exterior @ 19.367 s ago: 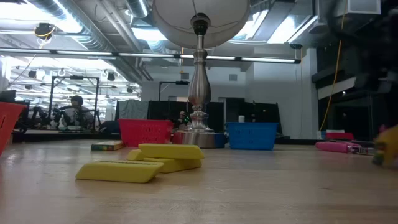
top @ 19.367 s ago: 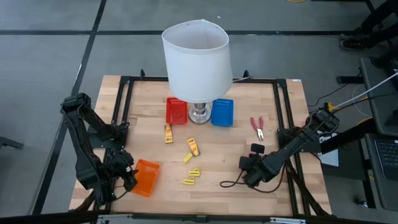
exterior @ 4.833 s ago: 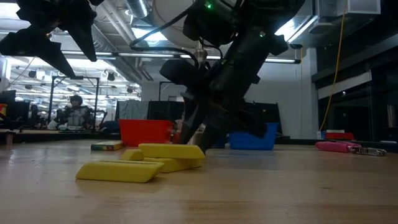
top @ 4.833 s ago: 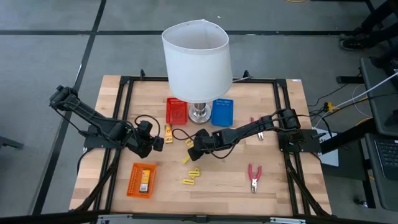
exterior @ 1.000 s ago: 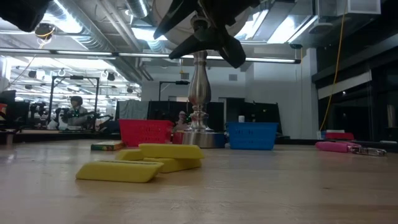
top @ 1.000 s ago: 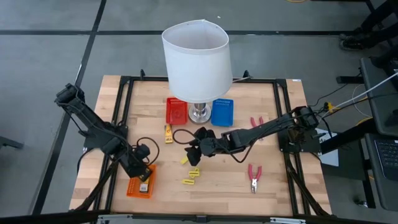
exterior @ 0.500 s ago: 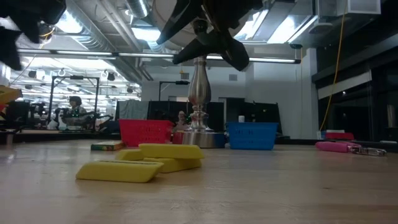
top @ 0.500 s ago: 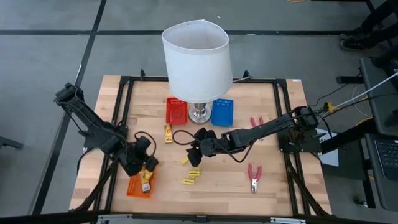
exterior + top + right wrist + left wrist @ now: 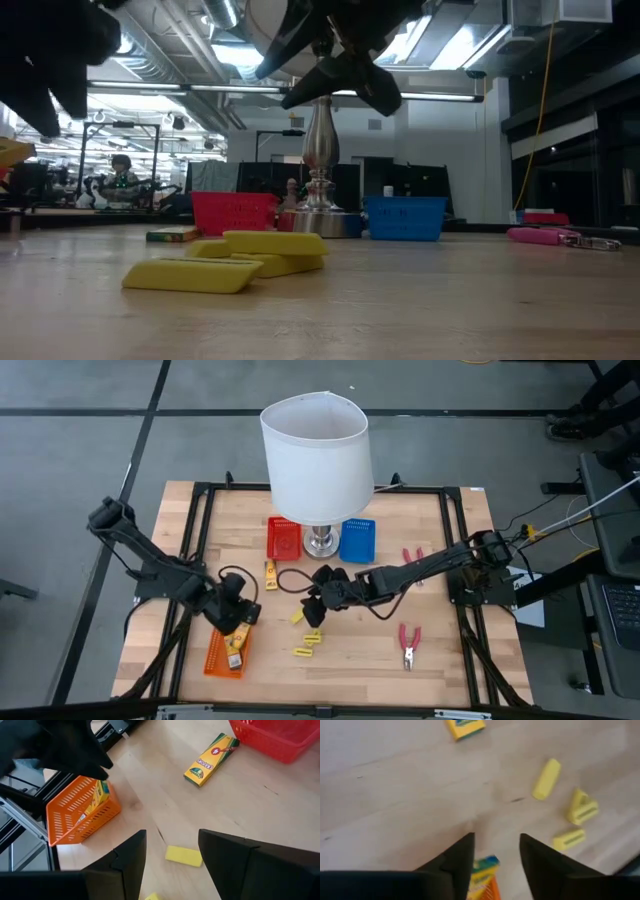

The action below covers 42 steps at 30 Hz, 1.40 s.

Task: Pick & Place School Supplies
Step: Put the yellow crayon box into the orange basket

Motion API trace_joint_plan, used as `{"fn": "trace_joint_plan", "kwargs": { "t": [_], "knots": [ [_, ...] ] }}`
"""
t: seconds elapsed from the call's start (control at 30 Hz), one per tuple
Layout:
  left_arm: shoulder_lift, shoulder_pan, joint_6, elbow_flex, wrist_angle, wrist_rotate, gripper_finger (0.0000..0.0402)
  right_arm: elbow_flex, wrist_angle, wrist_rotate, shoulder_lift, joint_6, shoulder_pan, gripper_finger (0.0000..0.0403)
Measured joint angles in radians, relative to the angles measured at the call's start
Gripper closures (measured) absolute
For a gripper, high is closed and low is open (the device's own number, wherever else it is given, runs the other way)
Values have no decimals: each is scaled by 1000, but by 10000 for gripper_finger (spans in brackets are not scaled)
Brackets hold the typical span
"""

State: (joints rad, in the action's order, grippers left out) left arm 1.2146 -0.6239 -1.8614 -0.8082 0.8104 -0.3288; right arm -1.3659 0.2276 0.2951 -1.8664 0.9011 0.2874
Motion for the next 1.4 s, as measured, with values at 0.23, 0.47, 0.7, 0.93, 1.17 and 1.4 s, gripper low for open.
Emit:
{"fn": "trace_joint_plan", "kwargs": {
  "t": [0.23,0.47,0.7,0.93,1.17,1.4],
  "knots": [
    [72,37,41,0,7,140,376,0,0,0,0,0,1,220],
    [95,-17,33,0,6,205,399,0,2,-14,0,1,0,220],
    [88,-47,-31,0,10,68,397,0,5,-15,0,1,0,220],
    [60,9,-18,0,6,-114,387,0,27,-22,0,0,0,220],
    [60,214,168,0,-84,-26,299,0,36,-33,3,-23,0,220],
    [71,378,285,57,-140,18,175,0,54,-26,17,-53,0,220]
  ]
}}
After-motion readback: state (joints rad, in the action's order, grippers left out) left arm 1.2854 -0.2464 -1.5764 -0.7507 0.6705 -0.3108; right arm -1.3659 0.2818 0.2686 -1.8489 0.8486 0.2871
